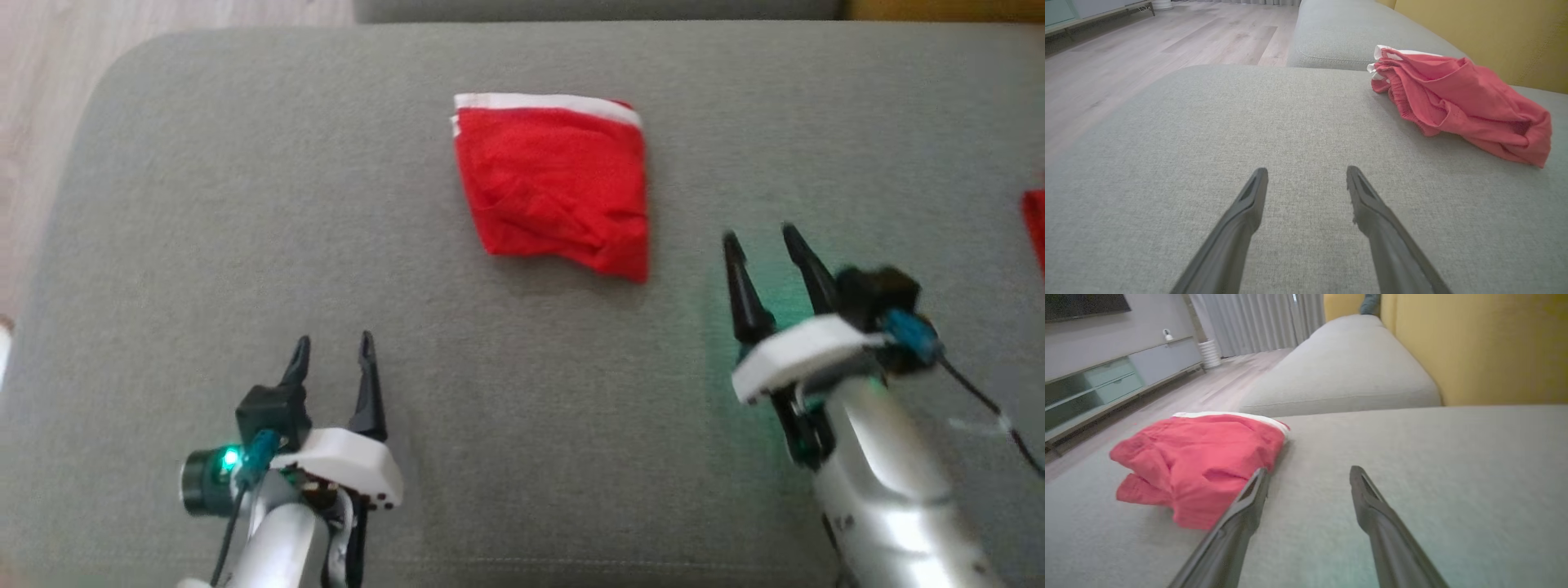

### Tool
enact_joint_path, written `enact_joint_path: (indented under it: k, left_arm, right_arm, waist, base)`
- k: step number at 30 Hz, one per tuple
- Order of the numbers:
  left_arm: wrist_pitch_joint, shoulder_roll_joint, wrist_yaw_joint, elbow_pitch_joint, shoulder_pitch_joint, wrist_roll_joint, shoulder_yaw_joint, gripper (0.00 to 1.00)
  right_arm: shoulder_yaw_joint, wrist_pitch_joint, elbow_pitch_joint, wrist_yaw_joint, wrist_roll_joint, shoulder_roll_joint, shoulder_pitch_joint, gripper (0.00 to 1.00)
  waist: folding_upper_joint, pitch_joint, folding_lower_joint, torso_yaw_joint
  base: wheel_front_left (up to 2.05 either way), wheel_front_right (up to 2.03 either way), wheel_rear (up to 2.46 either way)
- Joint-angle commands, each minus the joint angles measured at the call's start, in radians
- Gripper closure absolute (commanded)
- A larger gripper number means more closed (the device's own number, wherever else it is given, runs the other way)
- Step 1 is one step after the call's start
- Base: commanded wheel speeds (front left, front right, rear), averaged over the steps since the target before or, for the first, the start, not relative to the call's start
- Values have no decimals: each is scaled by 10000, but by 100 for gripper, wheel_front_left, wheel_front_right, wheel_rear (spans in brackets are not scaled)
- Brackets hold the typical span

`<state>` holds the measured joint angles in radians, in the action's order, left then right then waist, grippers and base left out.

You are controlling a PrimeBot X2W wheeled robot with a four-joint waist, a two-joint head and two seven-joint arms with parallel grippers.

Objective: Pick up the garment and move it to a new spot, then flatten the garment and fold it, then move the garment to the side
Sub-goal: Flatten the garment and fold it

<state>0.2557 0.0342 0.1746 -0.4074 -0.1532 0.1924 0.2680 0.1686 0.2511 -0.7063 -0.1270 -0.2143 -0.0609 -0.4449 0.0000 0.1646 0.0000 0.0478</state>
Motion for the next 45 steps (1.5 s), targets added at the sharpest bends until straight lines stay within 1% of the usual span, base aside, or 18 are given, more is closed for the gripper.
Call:
enact_joint_path:
  k: [1, 5, 10, 12, 16, 17, 19, 20, 26, 31, 34, 39, 44, 45]
  left_arm:
    - [61, 160, -47, 349, -405, 84, -188, 0]
    - [61, 160, -33, 349, -531, 279, 308, 0]
    - [61, 160, 91, 337, -597, 509, 659, 0]
    - [61, 160, 125, 347, -623, 556, 714, 0]
    - [61, 160, 175, 391, -686, 657, 799, 0]
    - [61, 160, 184, 406, -706, 679, 831, 0]
    - [61, 160, 206, 436, -748, 733, 885, 0]
    - [61, 160, 210, 450, -773, 762, 919, 0]
    - [61, 160, 237, 478, -925, 917, 1169, 0]
    - [61, 160, 264, 482, -992, 1010, 1183, 0]
    - [61, 160, 276, 489, -1022, 1040, 1165, 0]
    - [61, 160, 274, 514, -1104, 1003, 1121, 0]
    - [61, 160, 283, 480, -1120, 965, 1045, 0]
    - [61, 160, 266, 461, -1108, 917, 994, 0]
  right_arm:
    - [372, 106, 237, -37, 129, 106, -658, 0]
    - [1206, 106, -142, -37, -4, 106, -1447, 0]
    - [2327, 80, -702, -37, -397, 106, -2265, 0]
    - [2443, 82, -969, -37, -438, 106, -2582, 0]
    - [2313, 90, -1540, -37, -349, 106, -3159, 0]
    - [2270, 92, -1691, -37, -285, 106, -3291, 10]
    - [2265, 94, -1992, -37, -158, 106, -3536, 80]
    - [2237, 94, -2160, -37, -107, 106, -3656, 100]
    - [1939, 97, -3206, -37, 392, 106, -4265, 100]
    - [2165, 100, -3461, -37, 312, 106, -4209, 100]
    - [3001, 75, -3353, -37, -5, 106, -3988, 100]
    - [4810, -91, -2627, -37, -844, 106, -3667, 100]
    - [6276, -690, -2176, -37, -1790, 107, -3347, 100]
    - [6714, -870, -2079, -37, -2141, 107, -3278, 100]
  waist:
    - [0, 217, 0, 320]
    - [0, 427, 0, 883]
    - [0, 585, 0, 1407]
    - [0, 633, 0, 1554]
    - [0, 746, 0, 1774]
    - [0, 783, 0, 1822]
    - [0, 857, 0, 1905]
    - [0, 902, 0, 1951]
    - [0, 1113, 0, 2201]
    - [0, 1203, 0, 2279]
    - [0, 1236, 0, 2276]
    - [0, 1295, 0, 2147]
    - [0, 1197, 0, 1910]
    - [0, 1132, 0, 1792]
  base:
    - [0, 0, 0]
    - [0, 0, 0]
    - [0, 0, 0]
    - [0, 0, 0]
    - [0, 0, 0]
    - [0, 0, 0]
    - [0, 0, 0]
    - [0, 0, 0]
    - [0, 0, 0]
    - [0, 0, 0]
    - [0, 0, 0]
    - [0, 0, 0]
    - [0, 0, 0]
    - [0, 0, 0]
